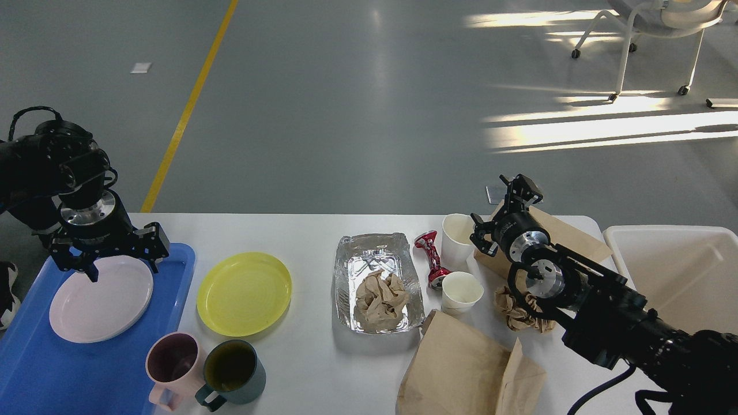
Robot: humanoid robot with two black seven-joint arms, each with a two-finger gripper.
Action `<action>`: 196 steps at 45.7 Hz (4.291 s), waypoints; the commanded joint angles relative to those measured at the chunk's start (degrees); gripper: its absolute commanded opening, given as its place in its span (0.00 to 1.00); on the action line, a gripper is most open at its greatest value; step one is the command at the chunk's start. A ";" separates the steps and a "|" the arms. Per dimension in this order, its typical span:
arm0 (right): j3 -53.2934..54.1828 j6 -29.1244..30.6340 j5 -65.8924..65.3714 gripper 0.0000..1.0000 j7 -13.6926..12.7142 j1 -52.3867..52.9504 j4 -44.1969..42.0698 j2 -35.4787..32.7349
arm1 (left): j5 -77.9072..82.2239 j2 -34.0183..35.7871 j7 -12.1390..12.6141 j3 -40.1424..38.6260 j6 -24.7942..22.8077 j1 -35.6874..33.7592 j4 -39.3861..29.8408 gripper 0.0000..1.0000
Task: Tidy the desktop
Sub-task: 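Lower the left gripper onto the pink mug and grasp it, then carry the pink mug onto the blue tray and release it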
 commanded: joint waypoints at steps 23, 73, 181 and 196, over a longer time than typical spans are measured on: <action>0.00 -0.05 0.00 1.00 0.00 -0.08 0.00 0.00 | 1.08 -0.74 -0.06 1.59 0.01 -0.91 -9.89 0.96; 0.00 0.04 0.00 1.00 0.00 0.01 0.00 0.00 | 2.40 -1.10 0.29 -2.10 0.01 3.39 -13.49 0.90; 0.00 0.04 0.00 1.00 0.00 0.01 0.00 0.00 | 4.51 4.88 6.80 -16.25 0.01 4.71 -14.81 0.00; 0.00 -0.05 0.00 1.00 0.00 0.01 0.00 0.00 | 4.42 6.90 6.71 -17.22 0.01 2.52 -14.81 0.00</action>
